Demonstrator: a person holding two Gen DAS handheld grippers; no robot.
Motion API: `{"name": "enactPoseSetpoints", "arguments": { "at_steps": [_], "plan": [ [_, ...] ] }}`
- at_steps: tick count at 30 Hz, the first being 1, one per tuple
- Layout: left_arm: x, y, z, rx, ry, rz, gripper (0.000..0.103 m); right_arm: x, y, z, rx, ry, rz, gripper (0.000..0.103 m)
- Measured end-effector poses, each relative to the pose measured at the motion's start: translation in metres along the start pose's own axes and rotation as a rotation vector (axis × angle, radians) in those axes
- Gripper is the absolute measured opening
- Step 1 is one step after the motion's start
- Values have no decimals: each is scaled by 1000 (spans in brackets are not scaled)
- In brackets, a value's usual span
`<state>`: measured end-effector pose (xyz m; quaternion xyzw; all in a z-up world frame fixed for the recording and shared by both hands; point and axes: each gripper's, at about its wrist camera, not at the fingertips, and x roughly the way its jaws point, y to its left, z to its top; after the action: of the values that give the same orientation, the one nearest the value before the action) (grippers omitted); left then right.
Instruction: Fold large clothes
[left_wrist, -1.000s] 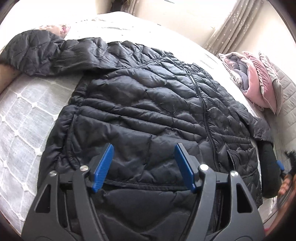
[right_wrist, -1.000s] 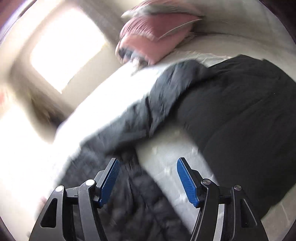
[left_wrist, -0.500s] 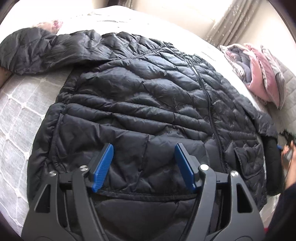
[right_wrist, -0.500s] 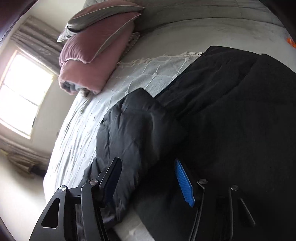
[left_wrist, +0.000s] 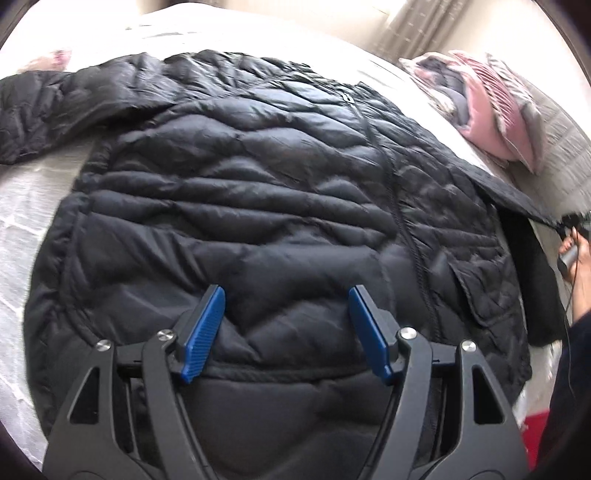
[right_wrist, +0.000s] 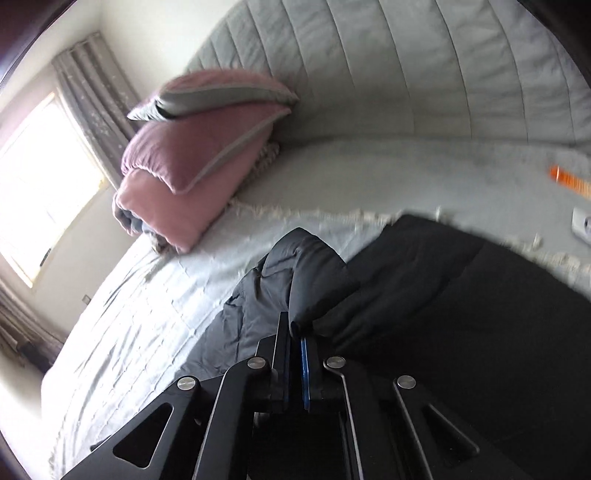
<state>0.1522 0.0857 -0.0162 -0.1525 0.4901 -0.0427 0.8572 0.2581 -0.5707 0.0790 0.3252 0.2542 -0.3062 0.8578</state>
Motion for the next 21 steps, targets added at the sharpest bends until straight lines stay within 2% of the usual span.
{"name": "enactPoseSetpoints", "arguments": {
  "at_steps": [3, 5, 8, 13, 17, 19, 21],
  "plan": [
    [-3, -6, -1, 31, 6, -11, 70, -13, 2, 3, -11, 2, 35, 3],
    [-9, 0, 1, 16, -2, -39, 70, -27, 15, -2, -68, -17, 50, 4],
    [-14, 22, 6, -66, -19, -73, 70, -49, 58, -15, -162, -53, 113, 4],
    [-23, 48, 13, -180, -51, -107, 70, -99, 157, -56, -316, -82, 305, 3],
    [-35, 61, 17, -210, -113, -79, 70, -140, 247, -124, -494, -67, 464, 4],
    [-37, 66, 20, -224, -124, -81, 70, -156, 294, -178, -601, -17, 553, 4],
    [-36, 72, 21, -250, -120, -87, 70, -162, 326, -226, -700, 28, 594, 4]
  ]
}}
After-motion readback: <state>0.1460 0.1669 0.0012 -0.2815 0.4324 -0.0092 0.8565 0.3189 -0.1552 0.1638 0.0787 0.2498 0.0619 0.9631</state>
